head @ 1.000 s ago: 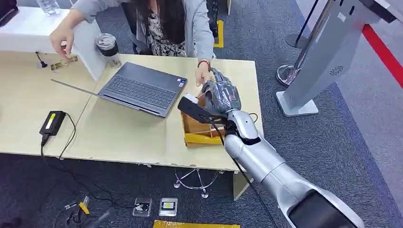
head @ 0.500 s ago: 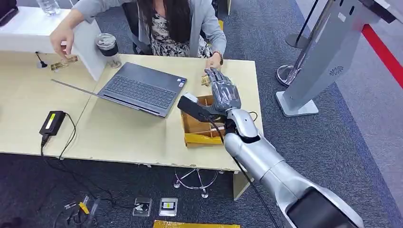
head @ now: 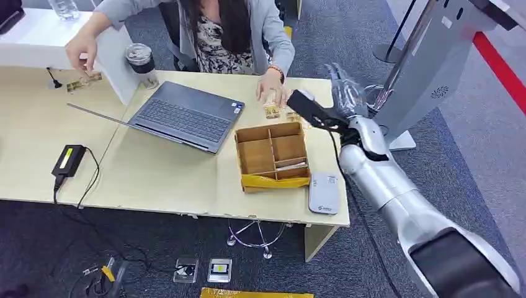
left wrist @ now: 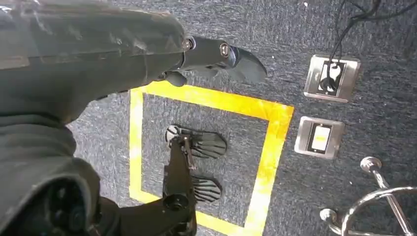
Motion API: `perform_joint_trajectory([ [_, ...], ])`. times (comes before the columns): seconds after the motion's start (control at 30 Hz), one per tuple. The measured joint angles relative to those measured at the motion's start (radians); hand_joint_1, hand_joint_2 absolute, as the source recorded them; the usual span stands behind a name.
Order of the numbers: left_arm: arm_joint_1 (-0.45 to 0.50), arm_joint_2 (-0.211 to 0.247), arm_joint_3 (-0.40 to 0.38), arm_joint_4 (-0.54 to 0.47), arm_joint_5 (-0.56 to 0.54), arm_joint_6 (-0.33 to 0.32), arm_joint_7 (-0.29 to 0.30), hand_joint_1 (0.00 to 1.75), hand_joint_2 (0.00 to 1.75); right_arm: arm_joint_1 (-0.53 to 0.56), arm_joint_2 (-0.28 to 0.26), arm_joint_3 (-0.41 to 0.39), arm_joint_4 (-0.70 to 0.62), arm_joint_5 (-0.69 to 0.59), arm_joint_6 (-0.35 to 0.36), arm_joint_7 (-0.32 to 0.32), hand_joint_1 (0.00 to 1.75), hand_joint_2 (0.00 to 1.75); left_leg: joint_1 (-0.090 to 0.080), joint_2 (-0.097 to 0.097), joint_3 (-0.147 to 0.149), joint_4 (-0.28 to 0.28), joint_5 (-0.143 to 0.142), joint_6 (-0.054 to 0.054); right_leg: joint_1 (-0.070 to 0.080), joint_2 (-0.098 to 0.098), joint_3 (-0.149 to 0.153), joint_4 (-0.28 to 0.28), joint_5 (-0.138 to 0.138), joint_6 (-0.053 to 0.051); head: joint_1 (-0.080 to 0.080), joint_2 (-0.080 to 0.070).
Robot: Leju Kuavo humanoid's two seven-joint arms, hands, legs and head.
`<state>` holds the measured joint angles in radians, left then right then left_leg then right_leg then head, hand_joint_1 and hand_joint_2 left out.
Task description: Pass the card to the sensor for recognition and then transmit it.
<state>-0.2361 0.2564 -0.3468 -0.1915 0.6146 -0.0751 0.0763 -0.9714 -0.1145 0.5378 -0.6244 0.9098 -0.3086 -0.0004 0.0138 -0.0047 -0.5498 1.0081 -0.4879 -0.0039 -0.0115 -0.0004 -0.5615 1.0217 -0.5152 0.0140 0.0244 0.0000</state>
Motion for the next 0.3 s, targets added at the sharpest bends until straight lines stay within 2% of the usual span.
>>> perform_joint_trajectory([
  [0.13, 0.005, 0.005, 0.0, 0.0, 0.0, 0.0, -0.002, 0.0, 0.0, -0.031, -0.122, -0.051, 0.044, -0.032, -0.021, -0.016, 0.0, 0.0, 0.0, -0.003, -0.001, 0.0, 0.0, 0.0, 0.0, -0.003, 0.001, 0.0, 0.0, 0.0, 0.001, 0.0],
  [0.3, 0.015, 0.015, 0.0, 0.002, 0.005, -0.005, -0.006, 0.0, 0.0, -0.041, -0.248, -0.111, 0.097, -0.089, -0.018, -0.022, 0.0, 0.0, -0.001, -0.002, -0.001, 0.0, -0.001, 0.0, -0.001, -0.003, 0.0, 0.0, 0.0, 0.0, 0.0, 0.0],
])
